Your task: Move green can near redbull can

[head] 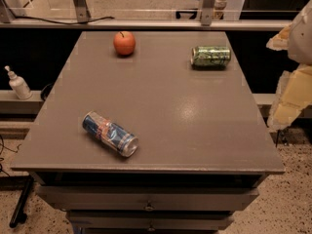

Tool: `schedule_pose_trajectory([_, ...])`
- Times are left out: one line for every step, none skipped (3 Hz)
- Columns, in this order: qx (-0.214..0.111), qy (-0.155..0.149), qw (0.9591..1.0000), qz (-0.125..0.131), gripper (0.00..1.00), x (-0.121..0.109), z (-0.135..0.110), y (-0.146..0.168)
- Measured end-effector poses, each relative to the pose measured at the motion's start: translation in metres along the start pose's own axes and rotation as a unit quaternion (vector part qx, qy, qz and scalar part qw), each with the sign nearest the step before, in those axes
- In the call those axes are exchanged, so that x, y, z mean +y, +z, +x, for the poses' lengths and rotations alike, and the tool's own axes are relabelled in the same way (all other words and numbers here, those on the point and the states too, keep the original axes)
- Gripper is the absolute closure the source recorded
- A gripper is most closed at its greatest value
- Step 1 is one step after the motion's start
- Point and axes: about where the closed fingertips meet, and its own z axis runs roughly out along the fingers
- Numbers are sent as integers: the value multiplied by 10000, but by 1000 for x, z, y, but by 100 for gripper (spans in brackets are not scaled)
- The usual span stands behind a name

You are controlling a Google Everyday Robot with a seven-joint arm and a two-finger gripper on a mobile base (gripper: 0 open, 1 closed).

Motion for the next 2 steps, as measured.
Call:
schedule_pose_trajectory([-71,-11,10000,49,0,-1,0,-1])
schedule_pose_trajectory([-351,188,9992,48,0,-19,11,29])
